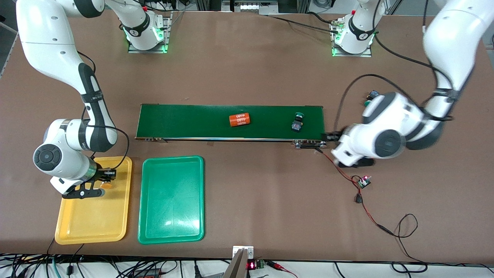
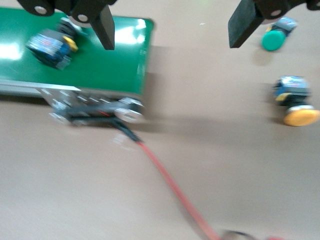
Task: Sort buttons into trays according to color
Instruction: 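Release the yellow button into the yellow tray while the left gripper grasps another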
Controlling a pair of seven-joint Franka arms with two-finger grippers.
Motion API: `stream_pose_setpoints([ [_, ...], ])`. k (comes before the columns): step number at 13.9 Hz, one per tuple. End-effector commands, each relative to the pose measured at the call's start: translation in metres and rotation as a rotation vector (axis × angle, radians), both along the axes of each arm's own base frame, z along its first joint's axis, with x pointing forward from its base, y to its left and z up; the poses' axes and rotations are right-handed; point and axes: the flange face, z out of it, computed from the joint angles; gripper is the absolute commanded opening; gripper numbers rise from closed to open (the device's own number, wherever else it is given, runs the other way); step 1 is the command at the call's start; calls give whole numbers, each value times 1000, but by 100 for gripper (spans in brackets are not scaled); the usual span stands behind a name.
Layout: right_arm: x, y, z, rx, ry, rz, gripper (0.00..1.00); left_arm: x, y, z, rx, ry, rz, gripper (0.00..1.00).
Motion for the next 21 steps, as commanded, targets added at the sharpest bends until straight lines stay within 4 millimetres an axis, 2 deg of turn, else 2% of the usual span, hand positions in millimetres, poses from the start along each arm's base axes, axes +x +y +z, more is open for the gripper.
stream_pose_setpoints([
  [1, 6, 2, -8, 9, -12, 16, 3, 2, 61, -8, 11, 41, 76, 100],
  [2, 6, 2, -9, 9, -10, 22, 5, 0, 77, -19, 36, 70, 86, 100],
  [3, 6, 3, -9, 9, -11, 17, 38, -2, 90, -30, 57, 87, 61, 100],
  [4, 6, 7, -6, 13, -15, 14, 99, -6, 102, -42, 64, 102, 20, 100],
  [6, 7, 16, 7, 17, -20, 33, 100, -22, 118, -73, 94, 157, 2, 100],
  [8, 3, 13, 25, 19, 18, 21, 100, -37, 117, -93, 151, 181, -56, 100],
  [13, -9, 26, 115, 125, 53, -39, 100, -59, 142, -133, 168, 230, -74, 97],
  [15, -17, 42, 133, 130, 89, -25, 100, -69, 148, -151, 124, 190, -56, 96],
  [17, -24, 67, 151, 129, 102, 3, 100, -71, 151, -159, 104, 144, -56, 92],
  [18, -26, 74, 161, 131, 91, 14, 100, -71, 153, -160, 114, 135, -92, 84],
  [19, -29, 81, 172, 132, 88, 25, 100, -72, 155, -161, 117, 131, -122, 72],
  [20, -33, 92, 180, 134, 91, 17, 100, -72, 159, -161, 112, 130, -123, 52],
  [21, -36, 102, 189, 137, 91, 6, 100, -73, 158, -161, 107, 133, -136, 42],
])
